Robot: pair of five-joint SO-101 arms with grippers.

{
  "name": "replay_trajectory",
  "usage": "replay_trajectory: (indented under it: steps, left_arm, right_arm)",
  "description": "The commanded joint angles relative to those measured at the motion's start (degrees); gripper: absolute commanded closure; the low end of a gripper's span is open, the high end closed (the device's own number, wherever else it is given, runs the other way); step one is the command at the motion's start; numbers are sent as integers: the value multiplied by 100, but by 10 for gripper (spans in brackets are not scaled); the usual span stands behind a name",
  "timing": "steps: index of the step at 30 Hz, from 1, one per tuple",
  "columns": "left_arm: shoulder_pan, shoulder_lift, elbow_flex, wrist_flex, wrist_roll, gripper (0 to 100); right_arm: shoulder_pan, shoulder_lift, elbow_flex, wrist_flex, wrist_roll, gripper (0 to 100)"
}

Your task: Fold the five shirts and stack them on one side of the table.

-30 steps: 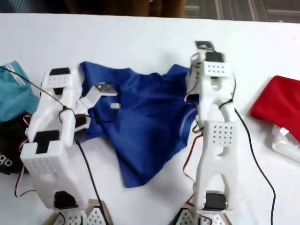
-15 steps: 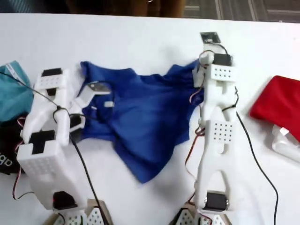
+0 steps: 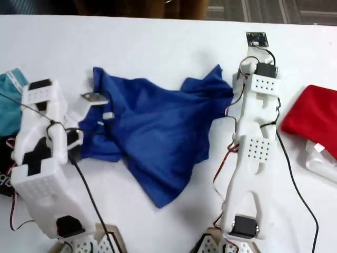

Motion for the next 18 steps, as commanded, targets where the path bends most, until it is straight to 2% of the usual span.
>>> replay_trajectory:
  steps: [1,7,9,12,16,18]
  left_arm:
    - [-264,-97,-57,114,0,975]
    - [-237,-281,-66,123,53,974]
    - [-149,-659,-66,123,88,968]
    - [35,-1459,-66,123,659,893]
    - [325,-2523,-66,105,1125,760]
    - [448,-2866,-66,53,1327,756]
  right_arm:
    - [163,-92,-264,-48,44,981]
    - [-57,-611,-369,382,70,981]
    - [-224,-831,-431,620,369,981]
    - [-576,-1086,-413,1059,1002,978]
    - [-1042,-1297,-422,1481,1424,978]
    - [-1156,-1367,-422,1516,1459,977]
